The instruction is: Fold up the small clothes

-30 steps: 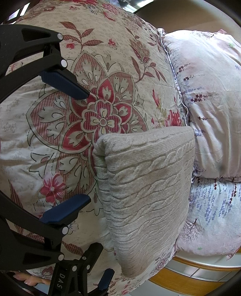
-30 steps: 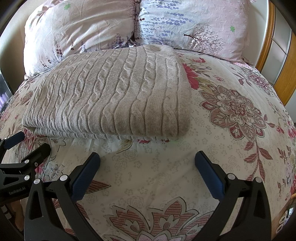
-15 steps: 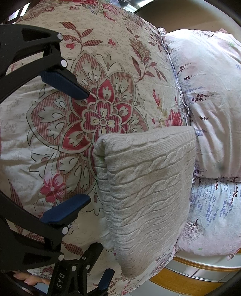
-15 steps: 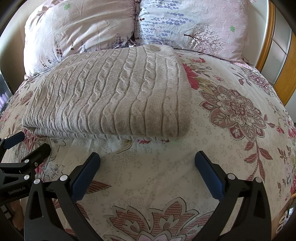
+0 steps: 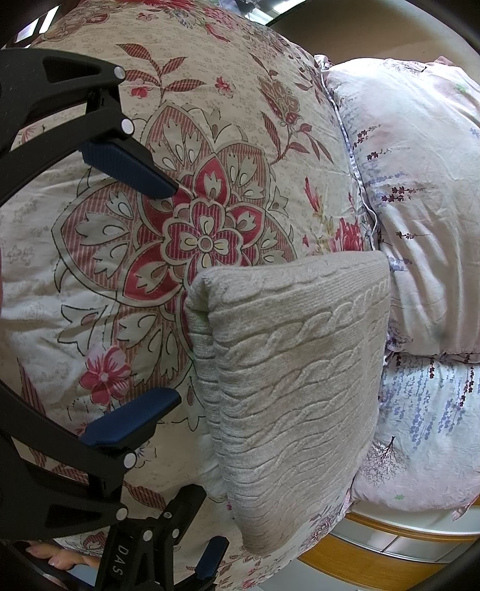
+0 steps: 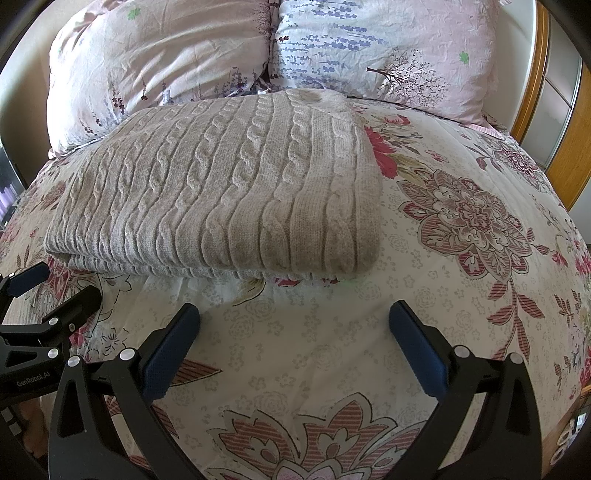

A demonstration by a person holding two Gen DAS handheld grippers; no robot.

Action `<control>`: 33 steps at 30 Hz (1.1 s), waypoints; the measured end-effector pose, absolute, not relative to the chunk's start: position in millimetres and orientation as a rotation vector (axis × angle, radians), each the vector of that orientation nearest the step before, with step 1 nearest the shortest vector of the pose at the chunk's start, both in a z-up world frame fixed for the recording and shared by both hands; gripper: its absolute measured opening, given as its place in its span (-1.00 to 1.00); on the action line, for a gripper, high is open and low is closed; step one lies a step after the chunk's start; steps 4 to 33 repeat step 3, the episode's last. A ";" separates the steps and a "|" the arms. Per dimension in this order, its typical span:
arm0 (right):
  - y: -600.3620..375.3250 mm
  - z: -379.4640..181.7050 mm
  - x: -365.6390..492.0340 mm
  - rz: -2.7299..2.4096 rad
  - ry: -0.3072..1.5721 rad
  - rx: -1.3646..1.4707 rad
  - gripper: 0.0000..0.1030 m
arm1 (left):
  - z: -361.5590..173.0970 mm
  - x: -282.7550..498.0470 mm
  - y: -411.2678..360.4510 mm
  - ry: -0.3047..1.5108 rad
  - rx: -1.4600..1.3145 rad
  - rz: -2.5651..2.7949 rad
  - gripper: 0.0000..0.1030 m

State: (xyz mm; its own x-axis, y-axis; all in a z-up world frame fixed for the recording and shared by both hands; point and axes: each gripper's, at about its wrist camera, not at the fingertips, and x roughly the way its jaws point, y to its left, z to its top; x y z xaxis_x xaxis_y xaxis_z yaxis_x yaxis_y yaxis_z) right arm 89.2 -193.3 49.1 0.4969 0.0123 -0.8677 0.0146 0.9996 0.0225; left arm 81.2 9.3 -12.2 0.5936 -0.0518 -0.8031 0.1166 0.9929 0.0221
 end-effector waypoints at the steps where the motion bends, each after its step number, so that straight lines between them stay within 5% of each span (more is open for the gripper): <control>1: -193.3 49.1 89.2 -0.001 1.051 0.028 0.97 | -12.1 81.5 9.4 0.930 0.075 -0.098 0.97; 33: -193.4 49.2 89.1 -0.001 1.051 0.028 0.97 | -12.2 81.1 9.3 0.930 0.075 -0.098 0.97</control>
